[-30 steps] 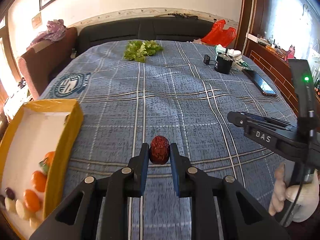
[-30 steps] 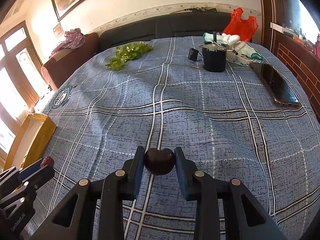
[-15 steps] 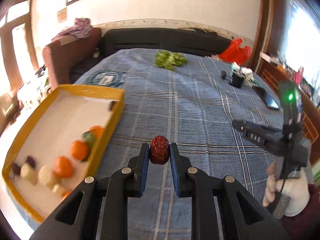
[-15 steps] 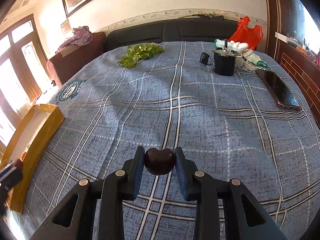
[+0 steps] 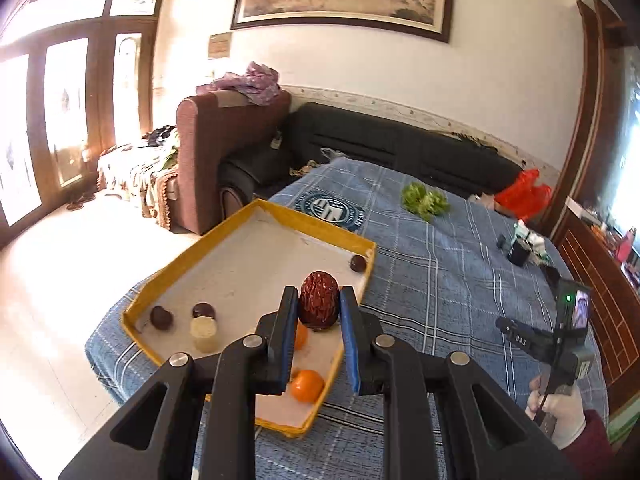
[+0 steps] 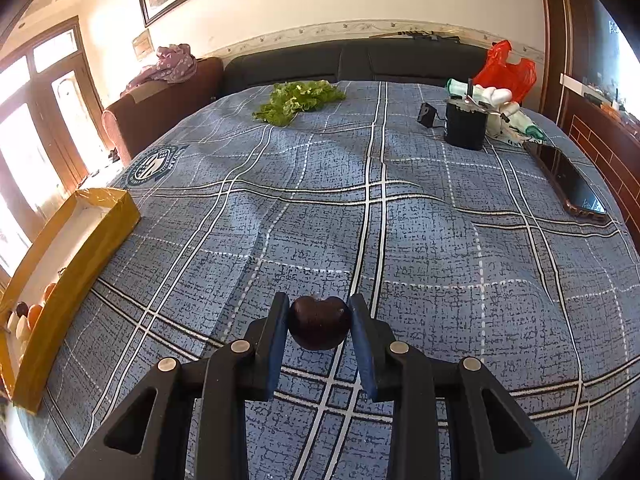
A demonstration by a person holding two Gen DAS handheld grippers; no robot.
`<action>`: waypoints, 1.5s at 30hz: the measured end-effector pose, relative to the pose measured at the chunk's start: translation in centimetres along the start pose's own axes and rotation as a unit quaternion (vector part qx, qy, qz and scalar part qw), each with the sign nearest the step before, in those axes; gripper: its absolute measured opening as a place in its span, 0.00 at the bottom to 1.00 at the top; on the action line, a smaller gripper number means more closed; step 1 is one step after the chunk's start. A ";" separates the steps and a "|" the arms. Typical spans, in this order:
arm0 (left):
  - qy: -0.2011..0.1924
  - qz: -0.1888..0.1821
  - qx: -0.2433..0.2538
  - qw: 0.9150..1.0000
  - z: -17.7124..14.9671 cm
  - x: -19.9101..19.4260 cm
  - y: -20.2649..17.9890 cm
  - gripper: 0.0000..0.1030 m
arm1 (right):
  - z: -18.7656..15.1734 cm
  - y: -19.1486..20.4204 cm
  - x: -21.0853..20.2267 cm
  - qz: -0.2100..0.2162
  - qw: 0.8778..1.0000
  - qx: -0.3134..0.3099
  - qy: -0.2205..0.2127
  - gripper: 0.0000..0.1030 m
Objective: Organize fruits
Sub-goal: 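Carry the red date and plum into the tray and open both grippers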
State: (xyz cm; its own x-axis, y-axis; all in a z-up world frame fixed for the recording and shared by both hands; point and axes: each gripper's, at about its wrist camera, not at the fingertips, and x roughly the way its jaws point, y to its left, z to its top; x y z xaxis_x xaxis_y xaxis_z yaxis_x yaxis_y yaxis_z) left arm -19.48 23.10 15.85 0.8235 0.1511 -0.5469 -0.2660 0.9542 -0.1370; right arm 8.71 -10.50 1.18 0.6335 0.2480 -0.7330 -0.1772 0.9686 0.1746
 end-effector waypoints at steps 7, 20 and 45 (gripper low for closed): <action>0.009 -0.002 0.003 1.000 -0.9 0.8 -0.3 0.20 | 0.0 -0.1 -0.2 -0.002 1.000 0.002 -0.002 0.32; 0.048 -0.092 -0.013 0.995 -3.2 5.6 -2.3 0.20 | 0.1 -0.2 -1.8 0.002 1.000 0.009 -0.022 0.32; 0.060 0.091 -0.090 0.990 -2.9 8.5 11.6 0.20 | 2.5 20.8 -1.4 0.172 0.980 -0.091 0.042 0.33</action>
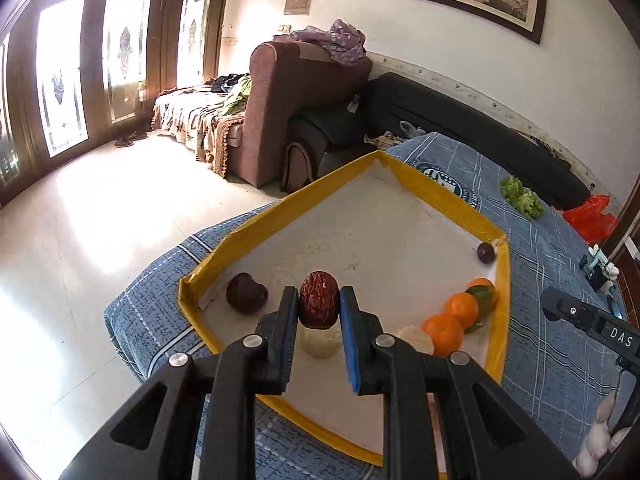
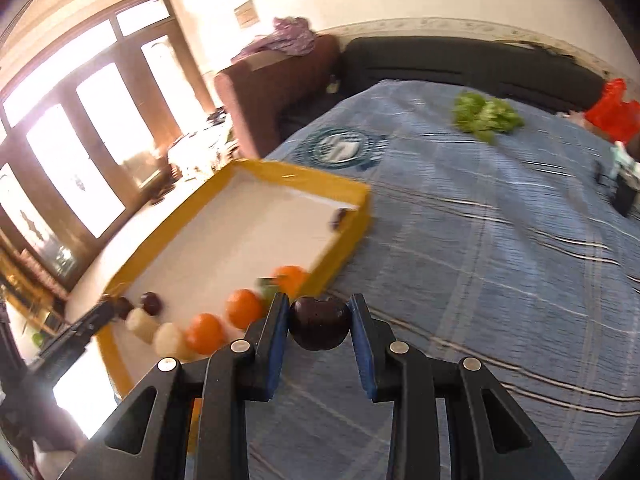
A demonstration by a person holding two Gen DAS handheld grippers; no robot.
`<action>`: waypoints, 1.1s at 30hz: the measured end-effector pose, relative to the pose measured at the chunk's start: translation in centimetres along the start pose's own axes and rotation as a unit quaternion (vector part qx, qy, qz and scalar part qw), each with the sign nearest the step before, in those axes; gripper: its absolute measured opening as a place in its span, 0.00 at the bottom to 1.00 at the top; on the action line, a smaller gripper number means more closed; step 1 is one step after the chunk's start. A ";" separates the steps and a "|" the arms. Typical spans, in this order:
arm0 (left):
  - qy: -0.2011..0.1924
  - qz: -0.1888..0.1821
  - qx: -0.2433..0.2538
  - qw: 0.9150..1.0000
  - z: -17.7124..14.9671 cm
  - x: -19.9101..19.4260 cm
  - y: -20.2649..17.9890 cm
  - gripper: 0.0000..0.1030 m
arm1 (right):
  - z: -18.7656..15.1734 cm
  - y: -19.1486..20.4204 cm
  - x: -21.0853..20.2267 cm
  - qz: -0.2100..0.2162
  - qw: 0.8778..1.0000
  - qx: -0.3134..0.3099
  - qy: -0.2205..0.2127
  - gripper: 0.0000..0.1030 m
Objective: Organize fruits
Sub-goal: 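Carry the red date and plum into the tray and open both grippers, then withdraw both grippers from the tray and hold them open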
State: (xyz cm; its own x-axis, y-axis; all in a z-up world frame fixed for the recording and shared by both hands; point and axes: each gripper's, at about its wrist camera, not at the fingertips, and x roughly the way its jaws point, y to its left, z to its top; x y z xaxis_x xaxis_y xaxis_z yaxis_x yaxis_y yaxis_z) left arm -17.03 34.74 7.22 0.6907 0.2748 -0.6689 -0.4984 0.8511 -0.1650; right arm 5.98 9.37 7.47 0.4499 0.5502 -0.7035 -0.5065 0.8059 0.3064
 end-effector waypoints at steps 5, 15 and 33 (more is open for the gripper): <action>0.003 0.013 0.007 1.000 0.2 1.2 0.6 0.20 | 0.6 4.7 3.7 0.027 0.999 -0.034 0.031 0.33; 0.013 0.011 -0.002 1.000 0.7 3.0 1.4 0.20 | 1.5 7.9 9.5 0.034 0.995 -0.063 0.070 0.33; -0.004 0.009 0.006 1.000 1.1 1.6 0.3 0.65 | 1.8 7.9 8.6 0.043 0.996 -0.054 0.057 0.44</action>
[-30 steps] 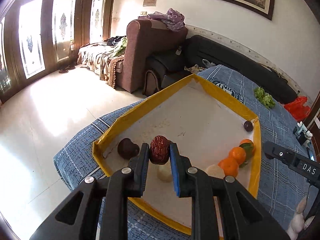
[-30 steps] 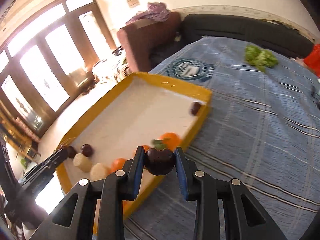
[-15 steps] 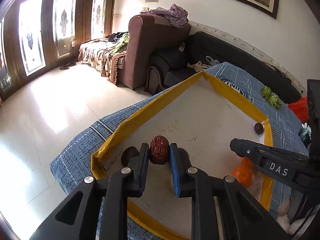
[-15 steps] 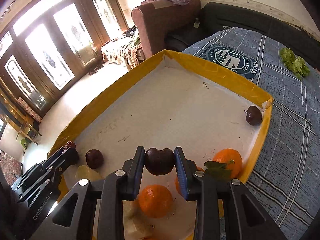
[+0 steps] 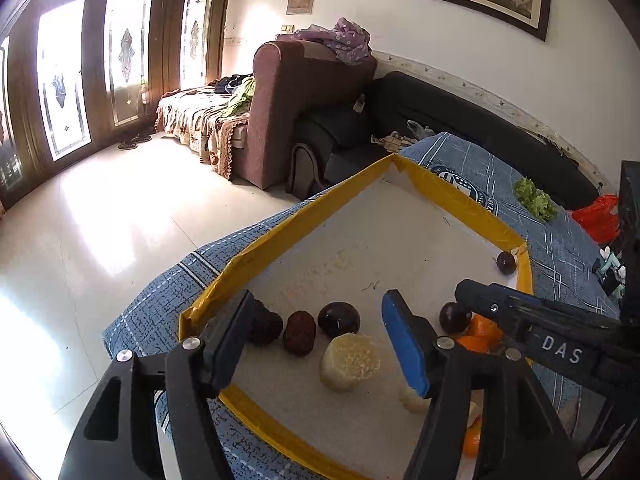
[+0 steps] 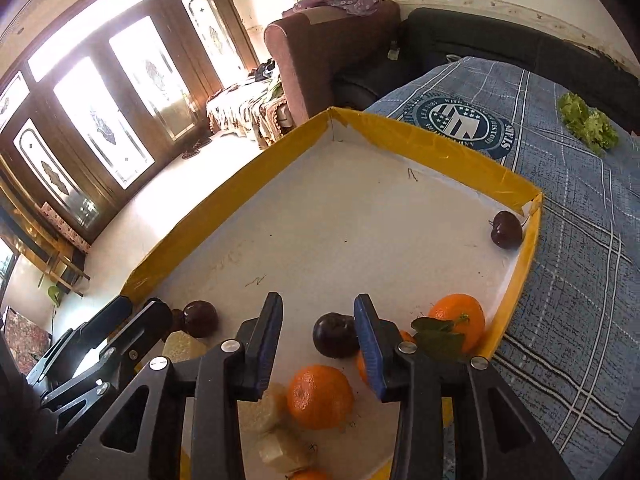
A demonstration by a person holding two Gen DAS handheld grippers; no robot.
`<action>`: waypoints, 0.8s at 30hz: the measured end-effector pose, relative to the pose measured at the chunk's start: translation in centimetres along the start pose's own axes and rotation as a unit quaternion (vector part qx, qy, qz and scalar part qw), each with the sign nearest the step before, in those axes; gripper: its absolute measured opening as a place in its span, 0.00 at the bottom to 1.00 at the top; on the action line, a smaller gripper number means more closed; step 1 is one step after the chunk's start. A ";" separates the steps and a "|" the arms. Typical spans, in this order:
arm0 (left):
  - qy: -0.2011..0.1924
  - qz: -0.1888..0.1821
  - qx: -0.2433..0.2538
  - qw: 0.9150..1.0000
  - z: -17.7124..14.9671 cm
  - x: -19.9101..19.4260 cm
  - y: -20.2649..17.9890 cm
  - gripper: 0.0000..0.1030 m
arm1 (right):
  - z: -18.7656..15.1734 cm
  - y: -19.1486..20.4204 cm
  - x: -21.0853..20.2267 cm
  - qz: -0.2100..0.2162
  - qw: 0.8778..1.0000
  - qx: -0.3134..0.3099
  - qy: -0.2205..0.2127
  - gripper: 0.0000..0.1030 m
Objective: Organize fruits
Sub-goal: 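Withdraw both grippers from the tray and hold them open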
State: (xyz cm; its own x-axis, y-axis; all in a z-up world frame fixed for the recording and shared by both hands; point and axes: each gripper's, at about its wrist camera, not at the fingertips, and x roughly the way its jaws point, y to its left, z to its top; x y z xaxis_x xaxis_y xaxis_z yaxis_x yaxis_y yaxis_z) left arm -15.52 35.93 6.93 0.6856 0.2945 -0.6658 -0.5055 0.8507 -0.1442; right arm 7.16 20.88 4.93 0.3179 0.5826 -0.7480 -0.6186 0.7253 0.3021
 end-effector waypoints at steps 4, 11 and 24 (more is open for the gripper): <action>-0.009 0.012 0.008 1.000 0.0 -1.2 -0.7 0.71 | -0.8 0.0 -2.9 -0.007 1.000 -0.005 -0.029 0.55; -0.047 0.064 0.031 0.996 -0.2 -4.4 -2.6 0.83 | -2.9 -1.4 -7.3 -0.029 0.998 -0.003 -0.060 0.64; -0.096 0.117 0.104 0.983 -1.4 -8.7 -9.0 0.94 | -7.8 -7.1 -13.2 -0.043 0.994 0.053 -0.090 0.69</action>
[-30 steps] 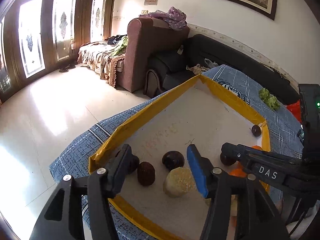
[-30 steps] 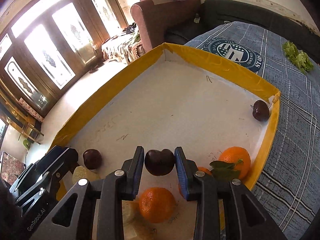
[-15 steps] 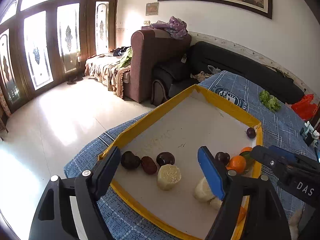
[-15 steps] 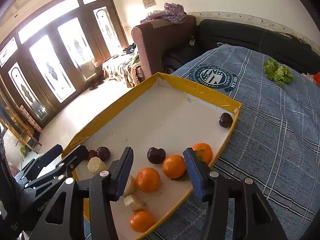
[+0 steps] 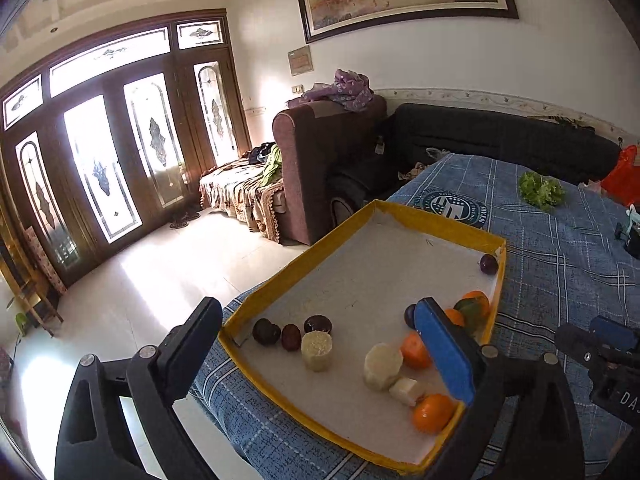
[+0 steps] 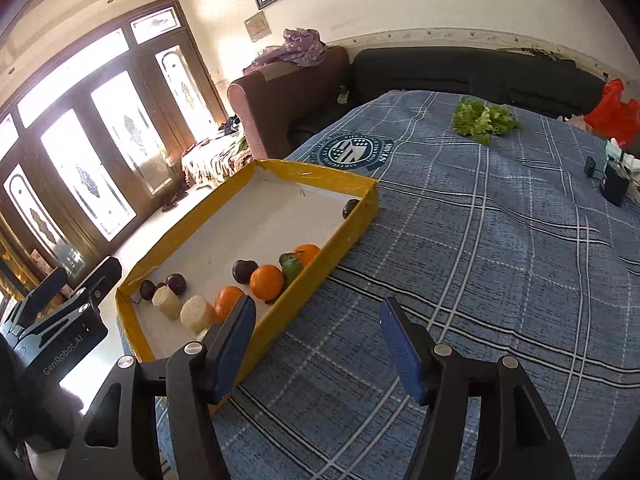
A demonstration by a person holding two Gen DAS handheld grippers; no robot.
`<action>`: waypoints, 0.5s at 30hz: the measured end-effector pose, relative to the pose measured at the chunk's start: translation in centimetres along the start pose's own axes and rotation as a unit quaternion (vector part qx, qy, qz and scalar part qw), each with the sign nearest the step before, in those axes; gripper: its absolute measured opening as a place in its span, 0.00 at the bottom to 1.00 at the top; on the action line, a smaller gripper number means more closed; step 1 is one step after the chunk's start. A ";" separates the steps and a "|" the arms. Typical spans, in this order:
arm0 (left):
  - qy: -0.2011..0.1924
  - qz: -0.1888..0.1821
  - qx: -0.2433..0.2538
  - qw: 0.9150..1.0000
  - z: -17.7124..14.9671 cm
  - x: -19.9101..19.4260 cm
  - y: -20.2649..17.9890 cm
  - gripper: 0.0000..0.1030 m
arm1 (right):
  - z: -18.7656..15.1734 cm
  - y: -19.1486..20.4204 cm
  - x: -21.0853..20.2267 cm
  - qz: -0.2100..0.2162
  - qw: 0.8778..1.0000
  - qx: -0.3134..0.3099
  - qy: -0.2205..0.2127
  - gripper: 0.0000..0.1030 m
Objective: Organize fruits
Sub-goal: 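Withdraw both grippers from the tray and hold them open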
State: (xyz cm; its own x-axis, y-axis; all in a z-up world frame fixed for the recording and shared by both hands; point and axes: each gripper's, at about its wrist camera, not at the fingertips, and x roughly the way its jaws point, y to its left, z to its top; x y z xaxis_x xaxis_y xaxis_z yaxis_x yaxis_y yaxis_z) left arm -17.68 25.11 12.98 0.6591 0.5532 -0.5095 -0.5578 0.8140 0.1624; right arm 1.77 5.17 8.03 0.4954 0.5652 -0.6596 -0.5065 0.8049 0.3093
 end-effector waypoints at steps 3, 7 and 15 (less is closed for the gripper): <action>-0.002 -0.013 0.011 1.000 -0.1 -0.8 -1.5 0.94 | -0.9 -1.3 -1.3 -0.014 1.000 0.000 -0.007 0.70; -0.010 -0.037 0.021 0.999 -0.3 -2.3 -3.1 0.94 | -2.1 -2.7 -3.2 -0.039 0.999 -0.002 -0.020 0.72; -0.009 -0.077 0.029 0.997 -0.7 -3.8 -5.1 0.94 | -3.4 -4.6 -5.7 -0.075 0.996 -0.003 -0.038 0.76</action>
State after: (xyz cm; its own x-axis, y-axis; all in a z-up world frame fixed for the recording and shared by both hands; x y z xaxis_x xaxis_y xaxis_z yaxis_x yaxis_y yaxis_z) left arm -17.74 18.73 13.52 0.7435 0.4238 -0.5173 -0.4202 0.8978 0.1316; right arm -1.14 -2.37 8.02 0.6176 0.4507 -0.6446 -0.4263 0.8805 0.2072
